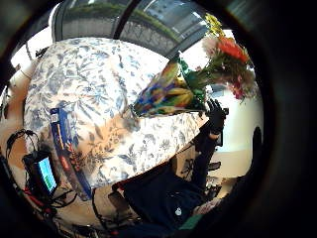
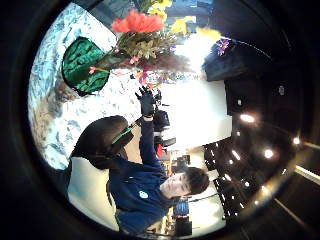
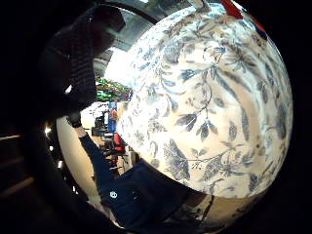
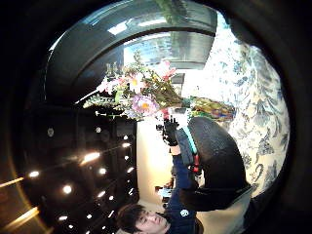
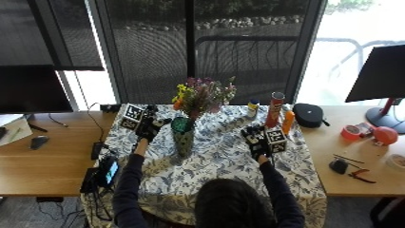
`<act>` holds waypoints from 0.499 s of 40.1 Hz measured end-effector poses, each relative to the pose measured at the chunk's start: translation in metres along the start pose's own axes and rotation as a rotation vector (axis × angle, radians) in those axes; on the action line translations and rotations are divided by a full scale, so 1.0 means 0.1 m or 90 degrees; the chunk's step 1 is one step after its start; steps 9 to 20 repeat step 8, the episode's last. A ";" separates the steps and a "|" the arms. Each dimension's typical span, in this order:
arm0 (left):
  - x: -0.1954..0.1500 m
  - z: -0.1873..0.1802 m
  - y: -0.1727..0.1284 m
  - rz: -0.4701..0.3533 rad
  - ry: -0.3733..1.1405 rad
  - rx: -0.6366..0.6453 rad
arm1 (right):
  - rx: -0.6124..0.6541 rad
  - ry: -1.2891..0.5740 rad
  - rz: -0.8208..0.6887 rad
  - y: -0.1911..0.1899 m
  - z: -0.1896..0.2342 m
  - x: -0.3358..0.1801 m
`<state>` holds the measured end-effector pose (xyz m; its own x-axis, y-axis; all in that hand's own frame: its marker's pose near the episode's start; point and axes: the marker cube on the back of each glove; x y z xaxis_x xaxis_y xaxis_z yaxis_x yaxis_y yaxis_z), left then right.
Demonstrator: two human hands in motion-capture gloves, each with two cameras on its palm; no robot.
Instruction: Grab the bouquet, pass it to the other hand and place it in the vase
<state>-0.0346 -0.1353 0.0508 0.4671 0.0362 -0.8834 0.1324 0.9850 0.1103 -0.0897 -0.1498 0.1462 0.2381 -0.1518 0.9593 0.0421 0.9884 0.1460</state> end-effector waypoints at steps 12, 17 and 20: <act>0.00 -0.08 -0.19 0.009 0.030 0.039 | 0.007 0.011 -0.039 0.12 -0.13 0.02; 0.00 -0.08 -0.19 0.009 0.030 0.039 | 0.007 0.011 -0.039 0.12 -0.13 0.02; 0.00 -0.08 -0.19 0.009 0.030 0.039 | 0.007 0.011 -0.039 0.12 -0.13 0.02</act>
